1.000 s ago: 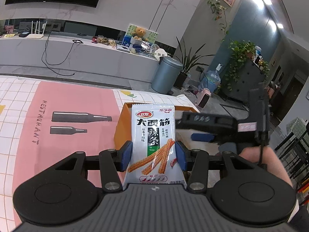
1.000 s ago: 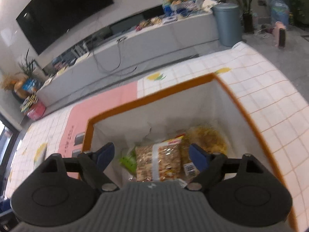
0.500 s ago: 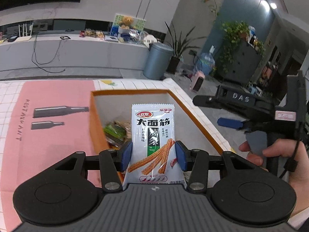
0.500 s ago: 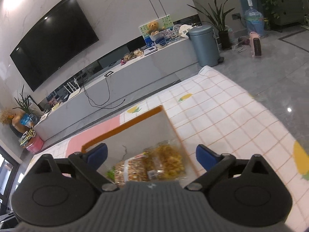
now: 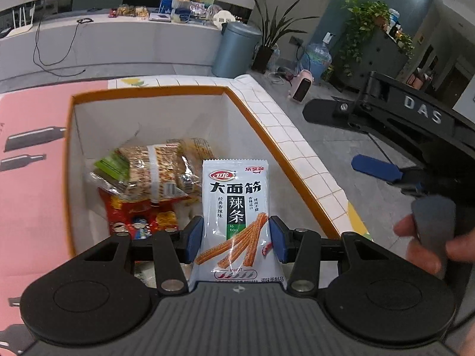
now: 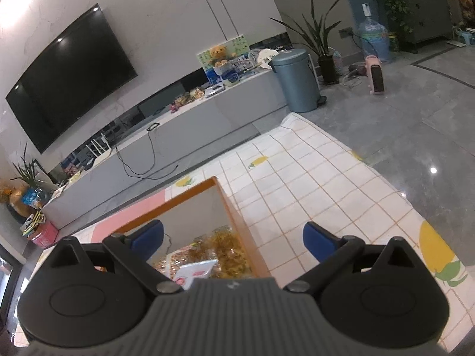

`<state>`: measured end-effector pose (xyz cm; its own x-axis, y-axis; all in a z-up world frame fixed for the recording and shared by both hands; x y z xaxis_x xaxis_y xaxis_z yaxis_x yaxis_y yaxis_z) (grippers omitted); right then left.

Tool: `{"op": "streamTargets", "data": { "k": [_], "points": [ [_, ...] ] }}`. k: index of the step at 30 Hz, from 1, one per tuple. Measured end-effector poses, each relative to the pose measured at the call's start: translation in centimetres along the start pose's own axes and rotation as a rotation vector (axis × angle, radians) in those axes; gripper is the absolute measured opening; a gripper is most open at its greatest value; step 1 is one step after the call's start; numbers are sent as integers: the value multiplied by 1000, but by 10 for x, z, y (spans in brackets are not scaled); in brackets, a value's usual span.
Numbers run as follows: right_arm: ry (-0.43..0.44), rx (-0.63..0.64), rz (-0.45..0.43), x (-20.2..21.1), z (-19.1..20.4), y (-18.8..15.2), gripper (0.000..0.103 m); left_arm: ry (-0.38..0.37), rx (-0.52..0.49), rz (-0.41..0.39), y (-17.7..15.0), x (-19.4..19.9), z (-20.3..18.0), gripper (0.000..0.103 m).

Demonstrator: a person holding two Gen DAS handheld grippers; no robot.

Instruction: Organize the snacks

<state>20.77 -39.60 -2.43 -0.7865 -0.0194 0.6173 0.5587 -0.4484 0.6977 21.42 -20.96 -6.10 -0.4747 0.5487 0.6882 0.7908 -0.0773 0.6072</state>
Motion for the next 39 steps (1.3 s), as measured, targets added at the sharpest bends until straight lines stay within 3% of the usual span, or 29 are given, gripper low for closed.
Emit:
{"op": "streamTargets", "data": {
  "k": [6, 9, 14, 22, 26, 39],
  "points": [
    [-32, -34, 18, -4, -16, 0, 98, 16, 20, 5, -1, -17, -5, 55],
    [-55, -41, 27, -5, -20, -1, 98, 72, -20, -9, -2, -23, -10, 55],
    [-49, -18, 28, -4, -19, -2, 98, 136, -45, -11, -3, -25, -16, 74],
    [-82, 37, 30, -5, -15, -4, 98, 154, -71, -36, 3, -10, -21, 83],
    [-114, 50, 36, -5, -19, -6, 98, 186, -80, -39, 3, -1, -20, 84],
    [-117, 84, 16, 9, -8, -10, 98, 169, -95, -36, 1, 40, -13, 84]
  ]
}}
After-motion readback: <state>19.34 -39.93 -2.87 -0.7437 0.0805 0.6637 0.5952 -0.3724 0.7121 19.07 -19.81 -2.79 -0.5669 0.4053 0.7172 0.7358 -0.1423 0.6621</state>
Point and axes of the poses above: each gripper's, at about its wrist camera, not at the fingertips, and x roughly against the way its jaws point, z to its left, y to its top, the point moved 4 cm from there along -x, roughly the way its jaws point, and after that the axes turned 7 degrees about -y, right-handed, at the moved point
